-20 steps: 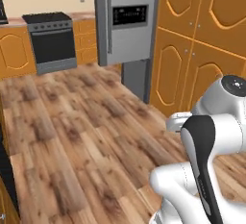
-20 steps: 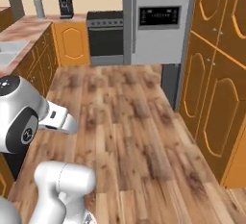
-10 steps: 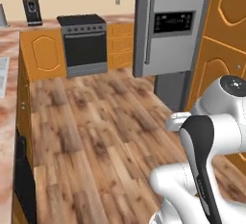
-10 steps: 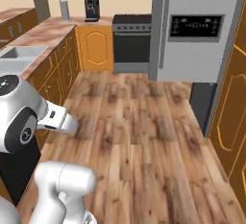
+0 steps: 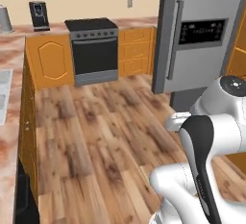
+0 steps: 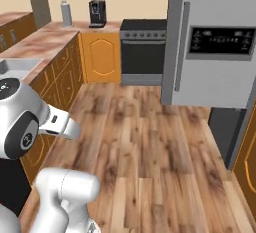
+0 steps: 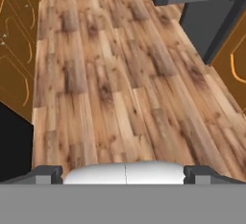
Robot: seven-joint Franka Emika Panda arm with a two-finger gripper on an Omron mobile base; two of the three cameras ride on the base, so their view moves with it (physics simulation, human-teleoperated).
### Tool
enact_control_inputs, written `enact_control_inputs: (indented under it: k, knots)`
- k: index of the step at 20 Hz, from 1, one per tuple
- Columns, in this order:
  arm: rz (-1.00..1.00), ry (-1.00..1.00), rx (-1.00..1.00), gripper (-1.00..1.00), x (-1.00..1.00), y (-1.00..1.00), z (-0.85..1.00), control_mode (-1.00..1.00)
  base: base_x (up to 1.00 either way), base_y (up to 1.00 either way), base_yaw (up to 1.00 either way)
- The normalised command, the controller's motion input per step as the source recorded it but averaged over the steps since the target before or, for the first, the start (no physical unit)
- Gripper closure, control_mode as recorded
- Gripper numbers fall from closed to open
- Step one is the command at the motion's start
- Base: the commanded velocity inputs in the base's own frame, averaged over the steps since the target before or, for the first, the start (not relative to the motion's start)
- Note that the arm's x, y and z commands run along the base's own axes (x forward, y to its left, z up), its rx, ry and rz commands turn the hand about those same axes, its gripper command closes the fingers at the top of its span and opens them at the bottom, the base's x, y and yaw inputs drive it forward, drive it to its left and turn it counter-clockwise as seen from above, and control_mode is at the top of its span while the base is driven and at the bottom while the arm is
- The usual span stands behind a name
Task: Pick up the apple and peach from the fridge and place one fruit on each plate on the dining counter.
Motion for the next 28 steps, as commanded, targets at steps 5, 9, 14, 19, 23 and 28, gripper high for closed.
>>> enact_control_inputs:
  k: [5,9,14,19,23,28]
  knots:
    - [0.00,0.00,0.00,-1.00,0.00,0.00,0.00,1.00,0.89,0.06,-0.05]
    - [0.00,0.00,0.00,-1.00,0.00,0.00,0.00,1.00,0.74,0.18,-0.19]
    - [0.00,0.00,0.00,-1.00,0.00,0.00,0.00,1.00,0.64,0.31,-0.28]
    - [0.00,0.00,0.00,-1.00,0.00,0.00,0.00,1.00,0.55,0.52,-0.28]
    - [0.00,0.00,0.00,-1.00,0.00,0.00,0.00,1.00,0.46,0.55,-0.28]
    - [0.00,0.00,0.00,-1.00,0.00,0.00,0.00,1.00,0.44,0.57,-0.28]
